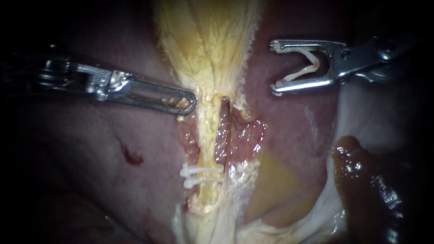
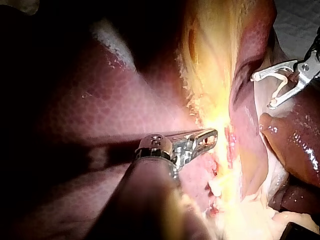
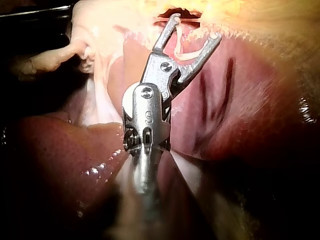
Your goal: Clipping third clip left tube
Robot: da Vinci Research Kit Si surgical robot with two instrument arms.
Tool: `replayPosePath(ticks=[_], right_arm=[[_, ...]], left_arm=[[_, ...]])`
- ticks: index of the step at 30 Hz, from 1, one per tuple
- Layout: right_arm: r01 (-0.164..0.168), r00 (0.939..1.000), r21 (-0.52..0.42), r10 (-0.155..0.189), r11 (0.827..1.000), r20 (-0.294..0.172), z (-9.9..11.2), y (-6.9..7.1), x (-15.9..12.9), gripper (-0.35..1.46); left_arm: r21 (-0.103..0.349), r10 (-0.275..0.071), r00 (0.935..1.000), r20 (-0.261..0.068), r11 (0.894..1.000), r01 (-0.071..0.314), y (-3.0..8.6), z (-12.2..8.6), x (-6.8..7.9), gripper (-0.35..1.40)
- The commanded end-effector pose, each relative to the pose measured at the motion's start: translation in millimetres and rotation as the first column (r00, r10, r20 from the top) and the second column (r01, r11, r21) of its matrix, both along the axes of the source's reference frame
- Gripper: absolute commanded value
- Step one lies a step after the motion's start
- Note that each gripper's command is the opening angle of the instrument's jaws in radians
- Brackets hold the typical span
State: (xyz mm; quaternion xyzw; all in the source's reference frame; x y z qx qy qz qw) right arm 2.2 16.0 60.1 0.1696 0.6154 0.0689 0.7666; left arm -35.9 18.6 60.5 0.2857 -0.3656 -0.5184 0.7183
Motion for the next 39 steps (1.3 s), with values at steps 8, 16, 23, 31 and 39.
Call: replayPosePath(ticks=[8,16,23,31,39], right_arm=[[-0.001,1.0,0.0,0.001,1.0,0.0,0.0,0.0,0.1,0.5],[0.0,1.0,0.0,0.0,1.0,-0.001,-0.2,-0.1,0.1,0.5],[0.0,1.0,0.0,0.0,1.0,-0.001,-0.2,-0.1,0.1,0.5],[0.007,0.9999,0.054,-0.006,0.999,-0.014,0.1,-1.7,1.1,0.48],[0.027,0.9993,0.11,-0.025,0.994,-0.027,1.5,-4.5,4.1,0.47]], left_arm=[[0.002,-0.008,0.9999,-0.007,1.0,0.008,1.6,-3.2,3.6,-0.35],[-0.009,-0.055,0.9985,0.007,0.998,0.055,3.4,-7.2,7.2,-0.35],[-0.01,-0.064,0.9979,0.01,0.998,0.064,3.1,-8.4,7.4,-0.35],[-0.011,-0.064,0.9979,0.01,0.998,0.065,3.0,-8.3,7.4,-0.35],[-0.011,-0.064,0.9979,0.01,0.998,0.064,3.0,-8.2,7.4,-0.35]])
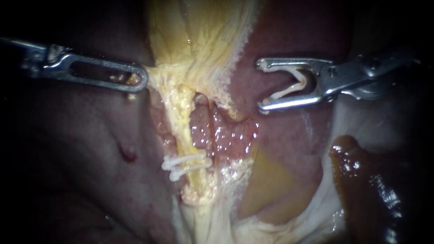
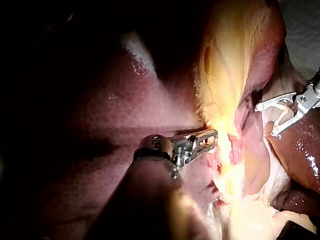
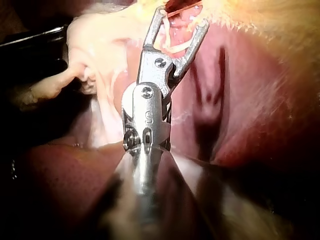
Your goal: Clipping third clip left tube
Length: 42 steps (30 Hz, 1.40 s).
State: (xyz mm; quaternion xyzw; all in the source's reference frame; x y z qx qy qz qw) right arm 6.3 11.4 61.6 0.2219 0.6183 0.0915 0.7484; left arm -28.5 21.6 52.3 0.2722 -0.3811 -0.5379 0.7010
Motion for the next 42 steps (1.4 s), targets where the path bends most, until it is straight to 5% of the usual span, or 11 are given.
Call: replayPosePath(ticks=[1,8,21,34,42], right_arm=[[0.004,1.0,0.007,-0.004,1.0,0.001,0.2,-0.4,0.4,0.47],[0.043,0.999,0.063,-0.043,0.997,0.005,1.9,-3.6,3.7,0.47],[0.069,0.9976,0.147,-0.068,0.987,-0.009,4.9,-6.6,7.6,0.47],[0.058,0.998,0.204,-0.062,0.977,0.01,9.5,-6.7,8.2,0.47],[0.059,0.9979,0.217,-0.064,0.974,0.014,10.4,-6.6,8.6,0.48]], left_arm=[[0.0,0.0,1.0,0.0,1.0,0.0,0.0,0.1,0.0,-0.35],[-0.001,0.001,1.0,0.0,1.0,-0.001,0.0,0.2,0.0,-0.35],[-0.002,0.0,1.0,-0.001,1.0,0.0,-0.1,0.4,0.0,-0.35],[-0.003,-0.001,1.0,-0.001,1.0,0.001,-0.2,0.4,-0.1,-0.35],[-0.003,-0.001,1.0,-0.001,1.0,0.001,-0.2,0.4,-0.1,-0.35]])
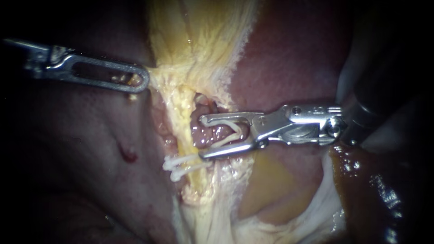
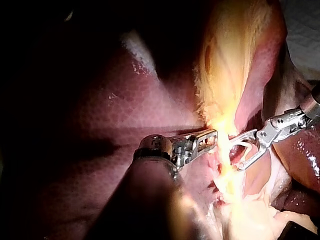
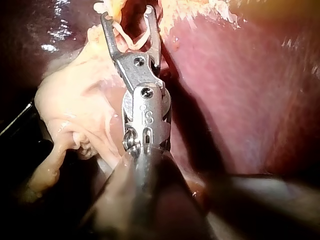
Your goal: Clipping third clip left tube
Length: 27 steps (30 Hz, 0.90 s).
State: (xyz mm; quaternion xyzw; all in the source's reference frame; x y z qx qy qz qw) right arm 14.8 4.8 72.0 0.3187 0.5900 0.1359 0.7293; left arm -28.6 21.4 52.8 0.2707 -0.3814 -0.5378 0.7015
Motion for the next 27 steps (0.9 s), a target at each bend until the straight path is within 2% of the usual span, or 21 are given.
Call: replayPosePath(ticks=[1,9,17,23,27], right_arm=[[0.001,1.0,0.004,-0.001,1.0,-0.001,-0.1,0.0,0.2,0.48],[0.023,0.9996,0.029,-0.022,0.999,-0.016,0.0,-0.3,1.6,0.48],[0.07,0.9965,0.044,-0.068,0.997,-0.048,-0.4,-1.9,3.8,0.48],[0.08,0.9929,0.073,-0.073,0.994,-0.094,-0.9,-2.2,4.9,0.48],[0.078,0.9895,0.1,-0.064,0.992,-0.129,-1.2,-2.3,5.6,0.48]], left_arm=[[0.0,0.0,1.0,0.0,1.0,0.0,0.0,0.0,0.0,-0.35],[0.0,0.0,1.0,0.0,1.0,0.0,-0.1,0.0,0.0,-0.35],[0.0,-0.001,1.0,-0.001,1.0,0.001,-0.1,0.1,-0.2,-0.35],[-0.001,-0.002,1.0,-0.001,1.0,0.002,-0.1,0.1,-0.3,-0.35],[-0.001,-0.003,1.0,-0.002,1.0,0.003,-0.1,0.1,-0.5,-0.35]])
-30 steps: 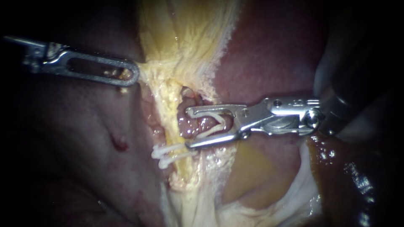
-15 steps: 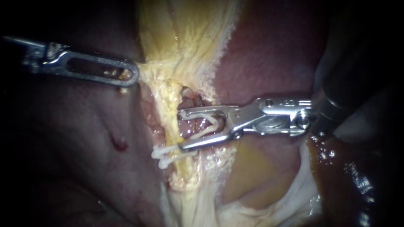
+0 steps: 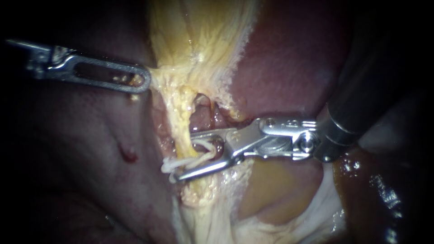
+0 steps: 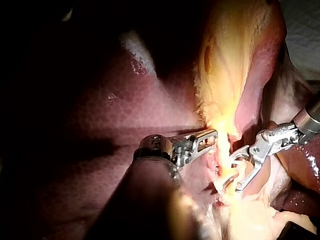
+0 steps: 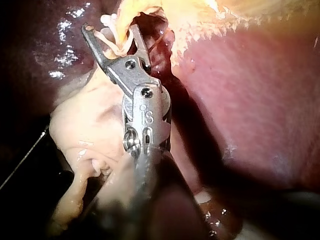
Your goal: Clipping third clip left tube
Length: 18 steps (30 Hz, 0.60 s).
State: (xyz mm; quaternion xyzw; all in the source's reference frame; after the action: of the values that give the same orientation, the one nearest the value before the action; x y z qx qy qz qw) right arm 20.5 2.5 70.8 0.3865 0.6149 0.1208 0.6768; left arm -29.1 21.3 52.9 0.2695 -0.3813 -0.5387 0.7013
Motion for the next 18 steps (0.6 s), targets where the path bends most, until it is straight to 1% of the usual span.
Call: replayPosePath(ticks=[1,6,9,13,18], right_arm=[[-0.003,1.0,0.005,0.003,1.0,-0.007,0.0,0.0,0.2,0.48],[-0.013,0.9989,0.037,0.015,0.999,-0.045,0.1,0.1,1.1,0.48],[-0.019,0.9981,0.046,0.021,0.999,-0.057,0.2,0.1,1.6,0.48],[-0.036,0.9958,0.067,0.041,0.997,-0.082,0.2,0.2,2.3,0.48],[-0.041,0.9948,0.084,0.048,0.996,-0.09,0.1,0.5,2.6,0.48]], left_arm=[[-0.001,-0.001,1.0,0.0,1.0,0.001,0.0,0.0,-0.1,-0.35],[-0.003,-0.004,1.0,-0.003,1.0,0.004,-0.1,0.1,-0.3,-0.35],[-0.003,-0.004,1.0,-0.004,1.0,0.004,-0.2,0.2,-0.4,-0.35],[-0.002,-0.003,1.0,-0.002,1.0,0.003,-0.2,0.2,-0.5,-0.35],[-0.002,-0.003,1.0,-0.002,1.0,0.003,-0.2,0.2,-0.5,-0.35]])
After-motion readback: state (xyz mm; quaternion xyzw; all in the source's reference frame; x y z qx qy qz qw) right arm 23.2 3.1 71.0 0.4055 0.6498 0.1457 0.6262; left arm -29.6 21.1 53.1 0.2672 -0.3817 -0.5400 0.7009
